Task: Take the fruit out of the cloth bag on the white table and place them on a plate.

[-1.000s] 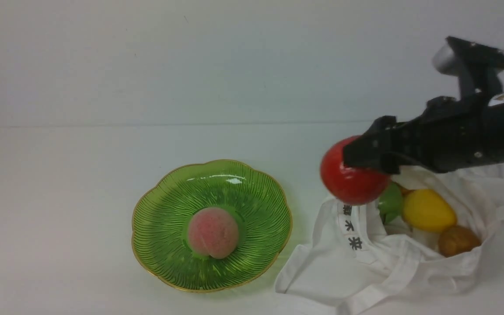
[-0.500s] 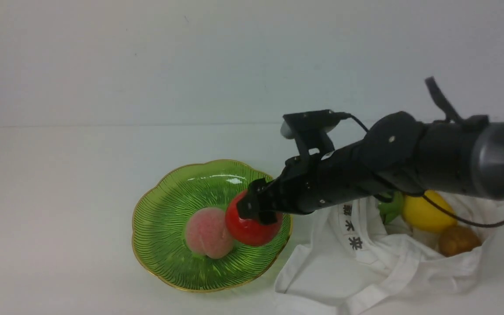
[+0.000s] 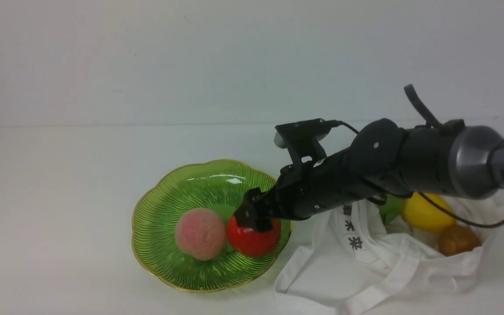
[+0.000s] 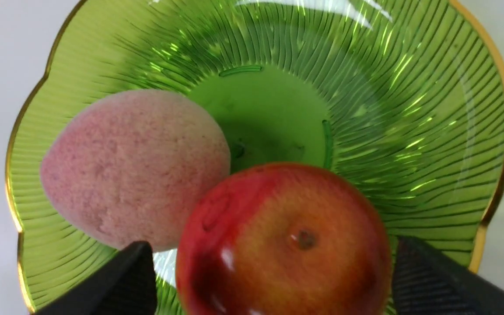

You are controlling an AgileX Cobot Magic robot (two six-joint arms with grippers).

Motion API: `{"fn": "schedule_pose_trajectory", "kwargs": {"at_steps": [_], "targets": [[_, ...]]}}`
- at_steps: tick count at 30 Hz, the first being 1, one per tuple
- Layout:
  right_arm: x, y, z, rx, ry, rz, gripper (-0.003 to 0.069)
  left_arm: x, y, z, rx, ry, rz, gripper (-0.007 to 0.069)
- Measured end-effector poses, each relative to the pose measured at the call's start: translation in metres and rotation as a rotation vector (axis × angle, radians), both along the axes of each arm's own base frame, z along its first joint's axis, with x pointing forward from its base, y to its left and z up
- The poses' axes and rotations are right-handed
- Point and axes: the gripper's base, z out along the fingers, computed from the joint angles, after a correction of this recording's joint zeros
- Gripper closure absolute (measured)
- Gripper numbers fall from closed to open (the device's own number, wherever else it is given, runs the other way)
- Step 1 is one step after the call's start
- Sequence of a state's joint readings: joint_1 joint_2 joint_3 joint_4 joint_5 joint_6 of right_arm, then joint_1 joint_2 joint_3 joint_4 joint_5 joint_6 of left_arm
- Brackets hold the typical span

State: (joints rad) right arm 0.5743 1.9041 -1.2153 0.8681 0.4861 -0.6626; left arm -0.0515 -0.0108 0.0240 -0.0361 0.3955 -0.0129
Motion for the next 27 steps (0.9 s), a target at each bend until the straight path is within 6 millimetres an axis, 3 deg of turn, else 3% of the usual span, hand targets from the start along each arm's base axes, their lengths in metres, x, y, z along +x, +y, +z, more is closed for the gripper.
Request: {"fn": "schedule_pose_trajectory", "kwargs": {"at_steps": [6,11,15,16,17,18,20,21,23,25,27], "targets": [[-0.002,-0.001,0.011,-0.016,-0.021,0.046,-0.0032,0.000,0.000,0.000,0.000,0.000,0.000,0.0632],[-0.006,-0.019,0.065,-0.001,-0.072,0.045,0.0036,0.000,0.000,0.000,0.000,0.000,0.000,0.0632],[-0.018,-0.055,0.122,-0.026,-0.158,-0.026,0.0212,0.000,0.000,0.000,0.000,0.000,0.000,0.0632],[-0.033,-0.080,0.152,-0.059,-0.200,-0.091,0.0359,0.000,0.000,0.000,0.000,0.000,0.000,0.0632],[-0.032,-0.080,0.151,-0.056,-0.189,-0.100,0.0359,0.000,0.000,0.000,0.000,0.000,0.000,0.0632],[-0.048,-0.099,0.174,-0.079,-0.225,-0.161,0.0486,0.000,0.000,0.000,0.000,0.000,0.000,0.0632],[-0.074,-0.124,0.205,-0.106,-0.297,-0.243,0.0611,0.000,0.000,0.000,0.000,0.000,0.000,0.0632],[-0.076,-0.126,0.208,-0.101,-0.298,-0.258,0.0617,0.000,0.000,0.000,0.000,0.000,0.000,0.0632],[-0.116,-0.153,0.242,-0.089,-0.423,-0.352,0.0661,0.000,0.000,0.000,0.000,0.000,0.000,0.0632],[-0.152,-0.174,0.259,-0.043,-0.524,-0.422,0.0670,0.000,0.000,0.000,0.000,0.000,0.000,0.0632],[-0.179,-0.190,0.260,0.000,-0.602,-0.472,0.0671,0.000,0.000,0.000,0.000,0.000,0.000,0.0632]]}}
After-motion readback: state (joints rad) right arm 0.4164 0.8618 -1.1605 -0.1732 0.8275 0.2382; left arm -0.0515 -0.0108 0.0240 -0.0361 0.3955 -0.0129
